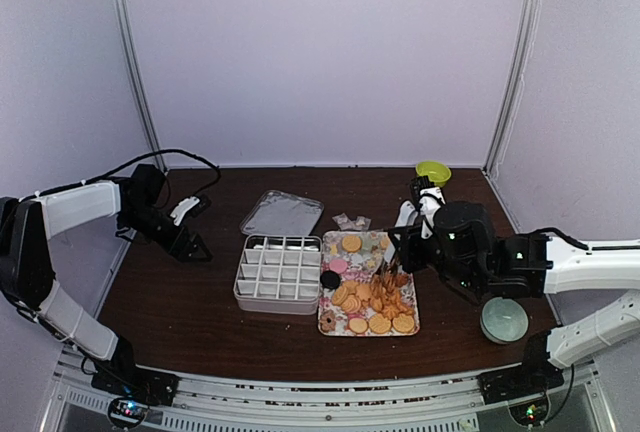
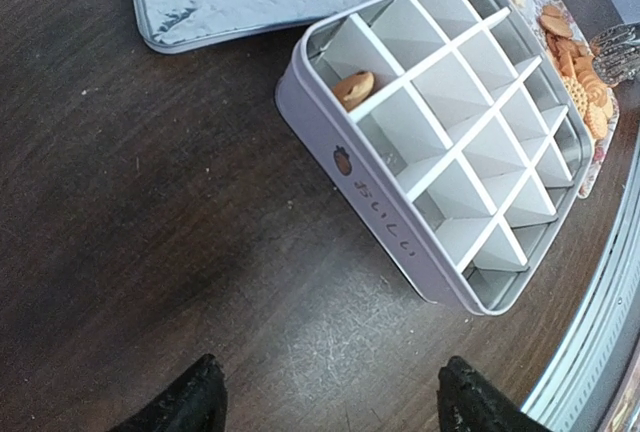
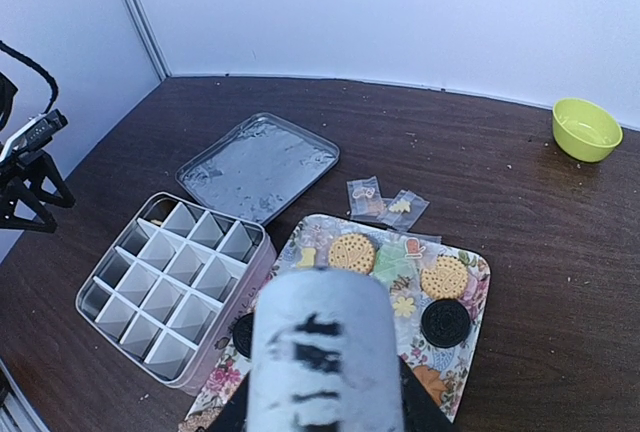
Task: Pack the cookies
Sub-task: Pick up the fake cookies from the plate.
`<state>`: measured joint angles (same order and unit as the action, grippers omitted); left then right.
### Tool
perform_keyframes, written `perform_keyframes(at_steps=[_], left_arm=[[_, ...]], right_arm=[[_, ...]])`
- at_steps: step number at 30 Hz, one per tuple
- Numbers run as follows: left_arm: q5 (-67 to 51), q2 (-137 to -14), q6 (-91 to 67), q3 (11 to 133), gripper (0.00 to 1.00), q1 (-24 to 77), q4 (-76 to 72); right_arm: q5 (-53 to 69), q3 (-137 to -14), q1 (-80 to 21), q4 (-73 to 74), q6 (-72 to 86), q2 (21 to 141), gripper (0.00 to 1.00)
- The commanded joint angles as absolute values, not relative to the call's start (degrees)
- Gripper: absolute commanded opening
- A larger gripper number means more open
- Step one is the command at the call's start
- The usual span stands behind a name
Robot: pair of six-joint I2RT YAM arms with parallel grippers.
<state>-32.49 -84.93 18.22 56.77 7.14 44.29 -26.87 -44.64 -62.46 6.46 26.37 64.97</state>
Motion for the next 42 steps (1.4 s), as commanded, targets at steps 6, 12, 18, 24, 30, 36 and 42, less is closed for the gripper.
perform_keyframes(at_steps=[6, 12, 18, 24, 30, 36, 42], left_arm=[[-34.2, -84.2, 18.0, 58.0, 0.75, 7.6, 45.1], [-34.2, -84.3, 17.9, 57.9, 0.74, 7.6, 45.1], [-34.4, -84.2, 17.8, 57.9, 0.74, 7.6, 45.1], [-34.5, -84.3, 17.6, 58.1, 0.73, 7.7, 45.2], [-34.6, -84.5, 17.8, 58.5, 0.73, 7.7, 45.9], [-34.4, -84.5, 18.0, 59.0, 0.72, 7.8, 46.5], [-34.0, -84.5, 18.3, 59.2, 0.72, 7.8, 46.7]], right_arm=[[-26.1, -45.5, -61.2, 3.0, 26.8, 66.0, 0.32], [-26.5, -45.2, -60.5, 3.8, 27.6, 65.8, 0.23], [-26.3, -44.1, -60.4, 3.3, 28.2, 64.5, 0.14], [-25.8, -46.1, -60.3, 4.5, 27.0, 64.4, 0.05], [-25.4, -49.2, -60.3, 5.1, 24.9, 63.2, 0.0], [-23.8, -51.6, -60.4, 4.5, 23.7, 63.9, 0.0], [-21.9, -57.7, -60.4, 3.0, 19.8, 67.7, 0.0]])
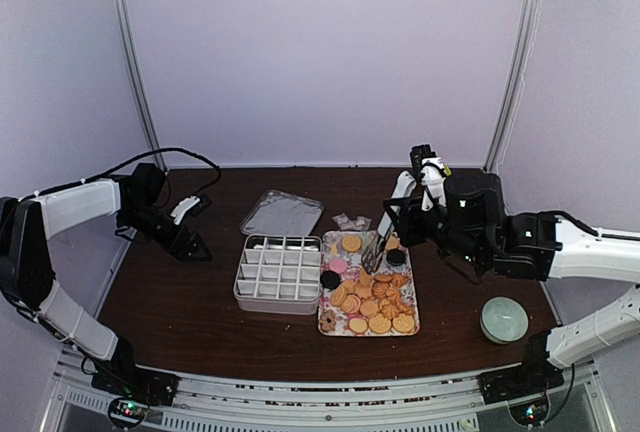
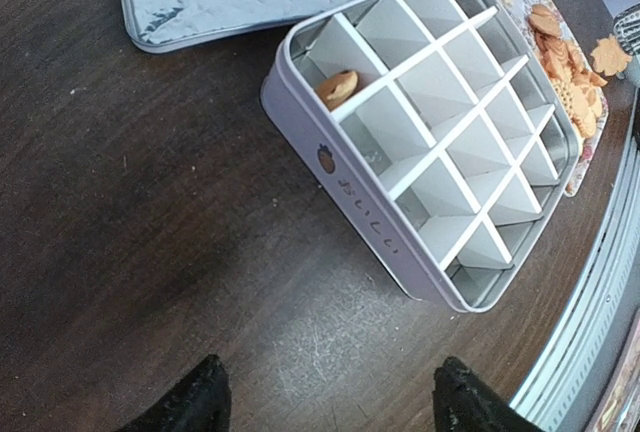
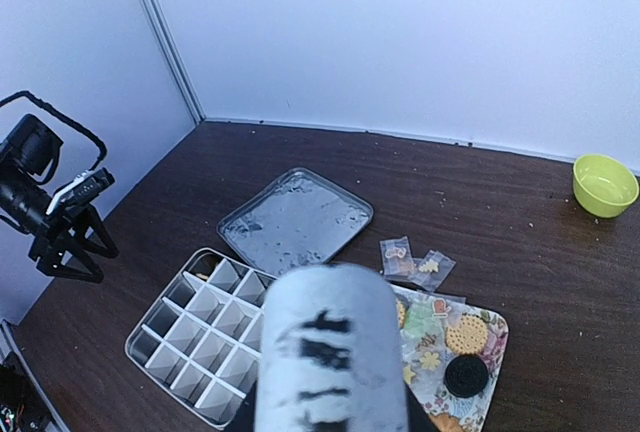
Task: Pack the cookies
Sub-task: Pick up the fake cookies from the plate, then place the fake cookies in the empty pocket of the box.
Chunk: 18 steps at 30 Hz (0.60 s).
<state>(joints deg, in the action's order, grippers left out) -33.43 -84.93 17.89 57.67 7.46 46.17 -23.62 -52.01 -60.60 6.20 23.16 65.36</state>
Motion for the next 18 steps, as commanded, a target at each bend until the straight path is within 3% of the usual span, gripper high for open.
perform_keyframes(at_steps=[1, 18], left_arm=[[-34.0, -84.5, 18.3, 59.4, 0.72, 7.8, 46.9], [-33.6, -83.6, 19.9, 59.3, 0.73, 7.6, 49.7]], right_arm=[[-21.3, -59.7, -60.4, 3.1, 19.0, 68.9, 0.0], [-14.0, -96.4, -60.3, -0.7, 6.7, 103.0, 0.0]])
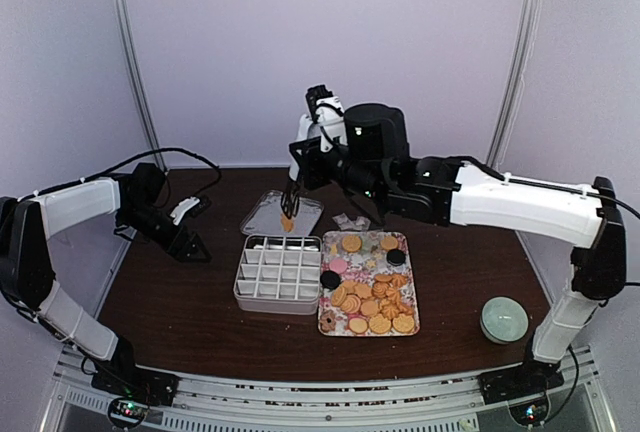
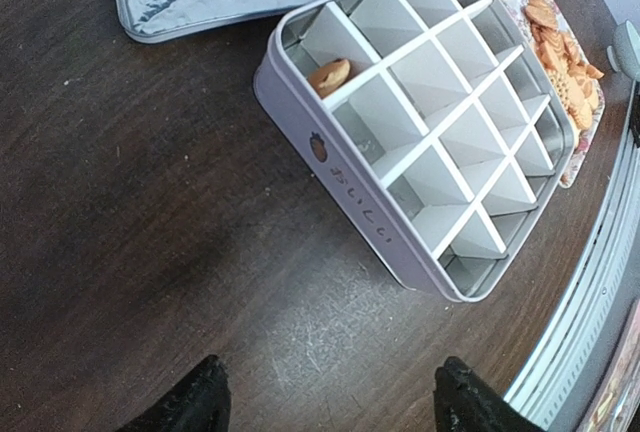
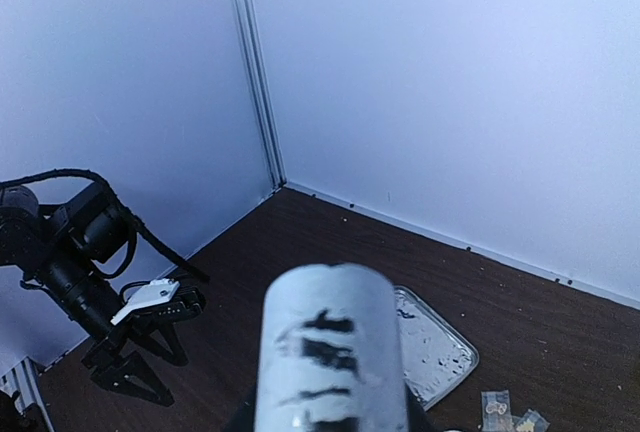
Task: Pack the cookies
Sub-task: Place the fake cookies in the empty pocket of the box.
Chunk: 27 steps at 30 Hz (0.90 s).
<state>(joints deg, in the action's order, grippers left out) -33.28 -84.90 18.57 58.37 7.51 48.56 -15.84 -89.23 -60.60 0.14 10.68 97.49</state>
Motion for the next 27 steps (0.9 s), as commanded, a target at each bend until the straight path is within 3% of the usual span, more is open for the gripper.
perform_keyframes(at_steps=[1, 11, 27], left_arm=[[-33.6, -83.4, 20.0, 59.2, 0.73, 7.5, 49.8], [-33.5, -82.5, 20.9, 59.1, 0.73, 7.5, 50.6], [-33.9, -82.6, 20.8, 59.5, 0.73, 7.5, 50.8]], right_arm=[[-14.0, -98.4, -60.3, -0.2, 6.2, 105.0, 0.0], [-15.4, -107.9, -60.4, 1.8, 4.2, 116.6, 0.0], [-16.5, -110.3, -60.5, 3.9, 4.8, 121.6, 0.0]])
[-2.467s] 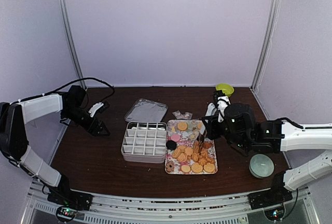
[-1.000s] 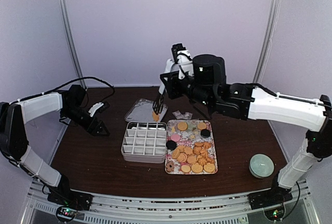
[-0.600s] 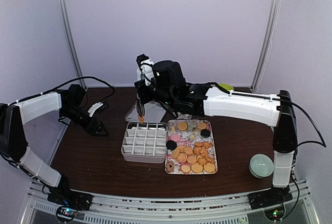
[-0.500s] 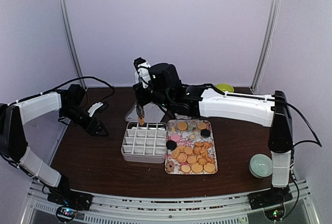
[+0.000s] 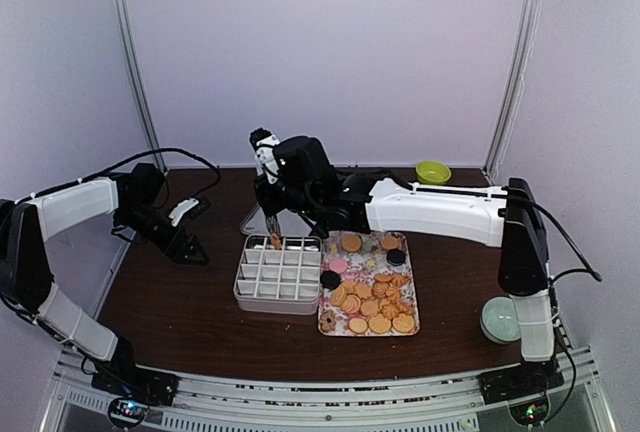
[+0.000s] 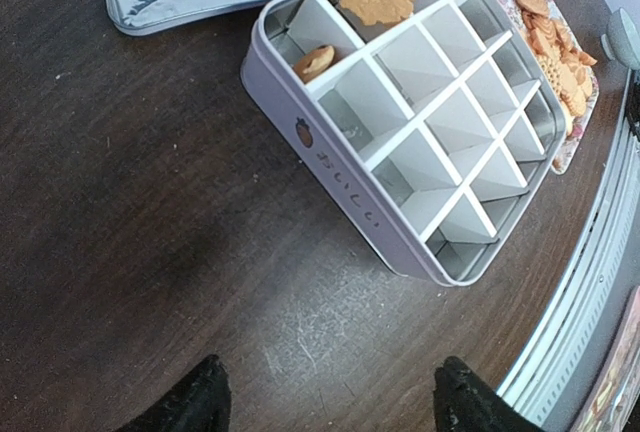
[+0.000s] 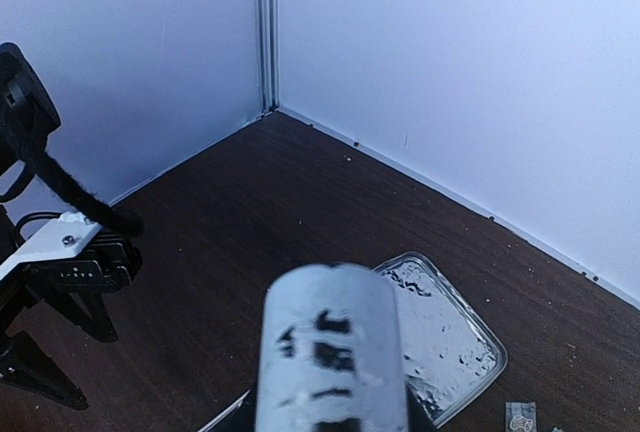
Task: Pack the cookies
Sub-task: Place the fake cookies in the empty pocket of the box.
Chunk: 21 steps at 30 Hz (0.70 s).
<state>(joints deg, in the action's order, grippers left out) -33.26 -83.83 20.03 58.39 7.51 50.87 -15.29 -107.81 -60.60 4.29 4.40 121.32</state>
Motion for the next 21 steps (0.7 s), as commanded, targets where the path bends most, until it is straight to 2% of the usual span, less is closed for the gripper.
perform_keyframes(at_steps=[1, 3, 8, 21], left_arm=[[-34.1, -82.6, 20.8, 59.5, 0.73, 7.6, 50.8], [-34.1, -82.5, 20.7, 59.5, 0.72, 7.5, 50.8], [-34.3, -82.2, 20.7, 59.3, 0.72, 7.6, 50.9], [-34.7, -82.1, 20.3, 60.0, 0.72, 7.5, 51.2]], right_arm=[[-16.5, -110.5, -60.4, 4.1, 5.0, 121.7, 0.0], [-16.5, -110.7, -60.5, 4.5, 5.3, 121.9, 0.03], [-17.0, -110.5, -60.6, 4.6, 5.9, 121.1, 0.24], [-16.4, -108.2, -60.6, 2.6, 5.9, 115.2, 0.31]])
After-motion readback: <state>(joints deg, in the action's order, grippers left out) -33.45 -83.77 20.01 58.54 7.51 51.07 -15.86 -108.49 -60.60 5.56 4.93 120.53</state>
